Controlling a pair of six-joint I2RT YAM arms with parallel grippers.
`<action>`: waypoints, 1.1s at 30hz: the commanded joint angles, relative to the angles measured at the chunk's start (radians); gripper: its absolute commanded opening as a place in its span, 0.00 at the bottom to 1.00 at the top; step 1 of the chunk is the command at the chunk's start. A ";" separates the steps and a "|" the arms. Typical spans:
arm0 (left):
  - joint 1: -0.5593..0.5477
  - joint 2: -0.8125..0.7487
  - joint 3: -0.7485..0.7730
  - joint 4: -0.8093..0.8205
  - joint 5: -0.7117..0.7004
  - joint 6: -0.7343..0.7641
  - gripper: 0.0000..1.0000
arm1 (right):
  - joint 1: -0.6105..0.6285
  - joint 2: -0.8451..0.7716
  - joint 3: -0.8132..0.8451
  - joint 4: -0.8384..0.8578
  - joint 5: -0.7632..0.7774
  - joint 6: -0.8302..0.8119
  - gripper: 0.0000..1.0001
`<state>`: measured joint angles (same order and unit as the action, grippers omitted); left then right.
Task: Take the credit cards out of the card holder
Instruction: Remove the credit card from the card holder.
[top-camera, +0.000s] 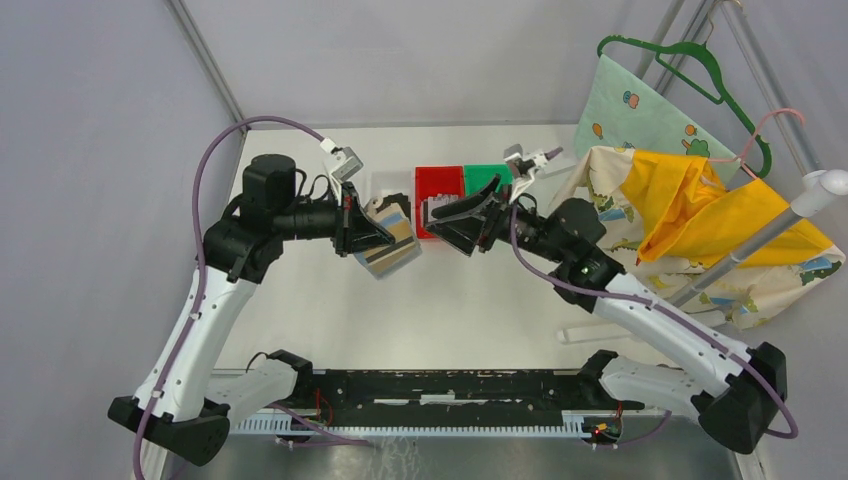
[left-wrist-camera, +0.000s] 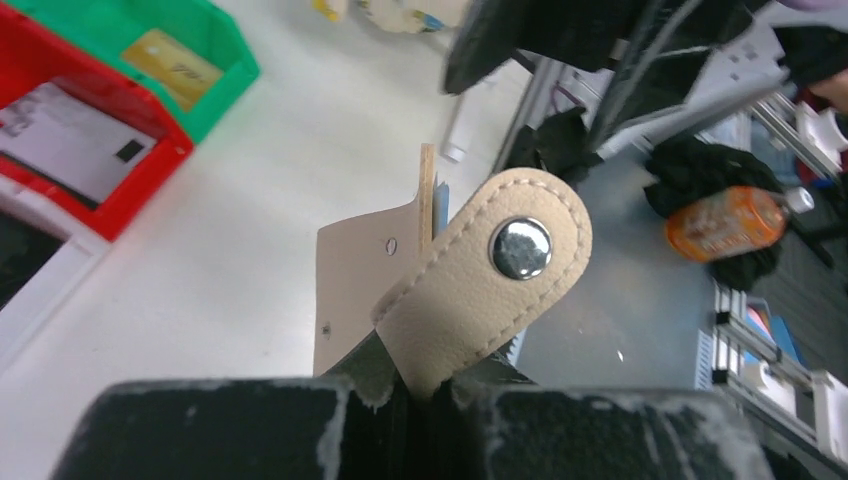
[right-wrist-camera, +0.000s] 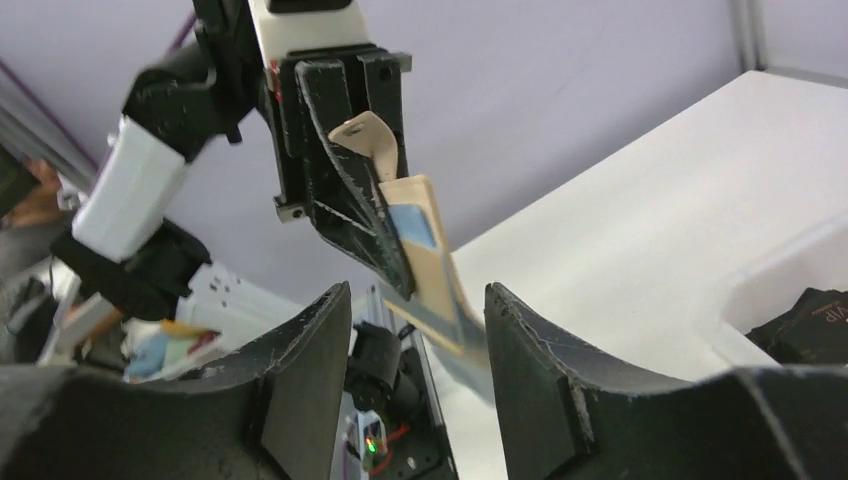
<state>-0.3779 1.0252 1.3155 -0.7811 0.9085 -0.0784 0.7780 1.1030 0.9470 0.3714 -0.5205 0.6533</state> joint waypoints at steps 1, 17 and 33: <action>0.002 -0.002 0.003 0.137 -0.164 -0.115 0.02 | -0.010 -0.095 -0.124 0.281 0.170 0.241 0.58; 0.028 0.041 -0.034 0.446 -0.077 -0.422 0.02 | 0.038 0.134 -0.267 0.769 0.084 0.489 0.52; 0.032 0.009 -0.101 0.497 0.015 -0.575 0.02 | 0.038 0.325 -0.240 1.136 0.092 0.666 0.42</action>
<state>-0.3489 1.0702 1.2259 -0.3595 0.8673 -0.5823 0.8135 1.4082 0.6720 1.3022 -0.4175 1.2472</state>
